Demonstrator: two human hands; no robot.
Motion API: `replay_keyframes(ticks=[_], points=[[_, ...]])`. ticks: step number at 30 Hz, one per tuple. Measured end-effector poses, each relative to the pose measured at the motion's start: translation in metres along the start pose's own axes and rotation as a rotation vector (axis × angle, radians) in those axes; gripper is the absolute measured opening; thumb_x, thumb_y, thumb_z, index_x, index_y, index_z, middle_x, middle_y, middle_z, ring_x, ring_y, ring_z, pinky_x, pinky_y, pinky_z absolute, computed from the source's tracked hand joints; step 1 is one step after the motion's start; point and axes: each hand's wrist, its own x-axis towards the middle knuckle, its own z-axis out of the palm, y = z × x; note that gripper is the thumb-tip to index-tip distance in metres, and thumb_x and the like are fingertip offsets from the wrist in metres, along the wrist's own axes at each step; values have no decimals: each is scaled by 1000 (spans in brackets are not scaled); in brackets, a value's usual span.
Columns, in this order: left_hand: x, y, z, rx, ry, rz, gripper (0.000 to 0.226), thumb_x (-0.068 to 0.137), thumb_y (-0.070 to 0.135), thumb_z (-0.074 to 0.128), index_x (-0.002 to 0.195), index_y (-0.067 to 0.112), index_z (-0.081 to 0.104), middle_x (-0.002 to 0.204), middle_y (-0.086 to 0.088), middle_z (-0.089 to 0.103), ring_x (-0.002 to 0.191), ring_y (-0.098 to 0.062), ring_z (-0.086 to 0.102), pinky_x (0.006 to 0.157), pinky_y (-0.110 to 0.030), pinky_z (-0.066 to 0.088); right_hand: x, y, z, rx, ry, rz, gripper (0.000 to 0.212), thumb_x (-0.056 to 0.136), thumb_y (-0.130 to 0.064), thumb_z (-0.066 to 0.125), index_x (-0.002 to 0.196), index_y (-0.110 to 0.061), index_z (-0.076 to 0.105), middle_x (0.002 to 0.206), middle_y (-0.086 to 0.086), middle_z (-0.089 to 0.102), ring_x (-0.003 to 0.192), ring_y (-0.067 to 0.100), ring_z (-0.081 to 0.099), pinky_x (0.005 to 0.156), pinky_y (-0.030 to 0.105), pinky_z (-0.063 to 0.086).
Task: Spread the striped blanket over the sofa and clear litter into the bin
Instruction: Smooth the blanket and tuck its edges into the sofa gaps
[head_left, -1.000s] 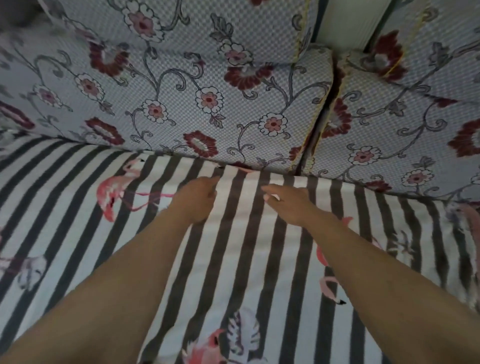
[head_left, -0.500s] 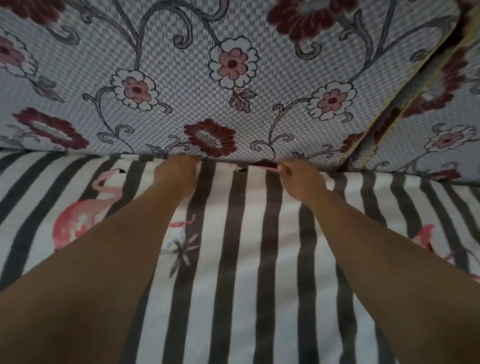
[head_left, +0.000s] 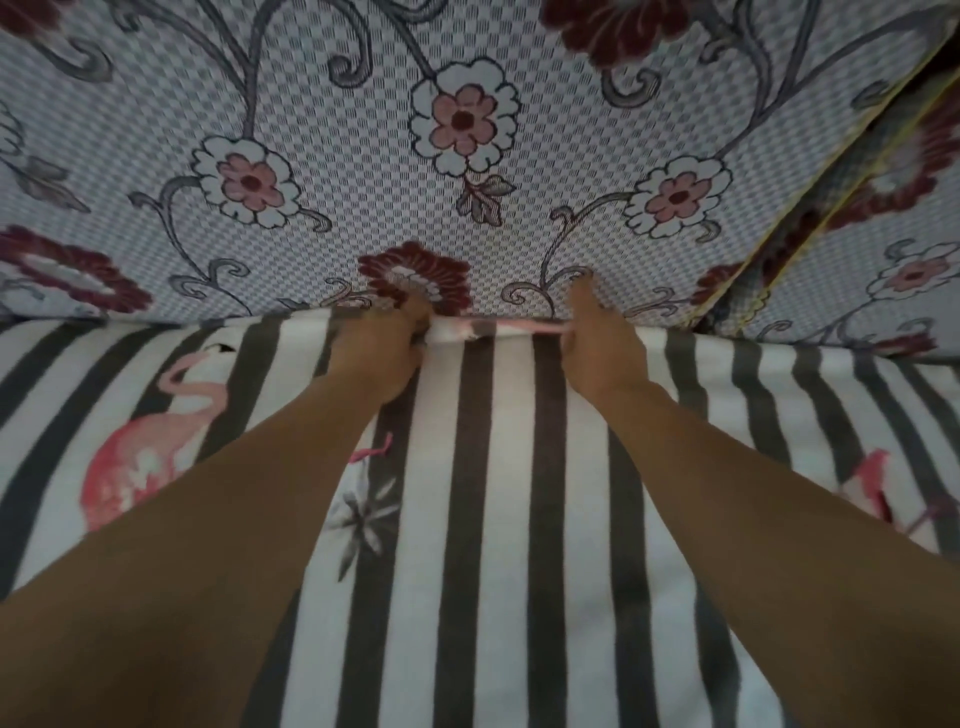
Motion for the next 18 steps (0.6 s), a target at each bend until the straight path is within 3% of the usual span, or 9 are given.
replay_keyframes(ticks=[2,4,6,11,15,18], points=[[-13,0,8,-82,-44,16,36,88,22,55,122,22,44,110,-14,64,101,-36,60,86,-46,51,-9,4,6,-17,-27,-31,53,90,-13,53,138,-10,31,111,20,57,101,39,56,82,45,48],[-22,-11,13,-74,125,-3,26,88,21,55,113,16,49,107,-14,63,99,-35,58,82,-45,50,-15,8,12,-145,-12,-77,40,93,-21,48,130,-8,40,118,19,55,107,39,52,82,43,47],[-27,-30,17,78,234,-37,26,87,23,51,111,14,53,110,-13,62,102,-35,55,86,-45,45,-17,13,18,-275,-79,-87,38,96,-29,41,128,-10,43,126,17,52,114,38,48,87,44,45],[-19,-44,37,139,-37,-108,42,92,39,35,129,27,50,135,-4,50,123,-34,43,105,-45,33,0,12,22,-346,-308,9,42,97,-34,32,134,-19,44,141,13,41,128,39,37,103,47,34],[-6,-48,30,58,-202,-90,45,93,41,37,133,25,47,141,-7,45,130,-32,39,110,-44,32,-1,-27,18,-382,-239,-68,38,85,-20,51,121,-8,55,127,16,54,118,35,50,96,42,41],[-22,-65,14,-20,80,-129,35,86,25,50,117,15,61,121,-12,58,111,-35,53,90,-44,48,-13,-71,26,-170,-245,-335,36,86,-14,50,121,-7,55,121,15,57,112,33,53,91,37,42]])
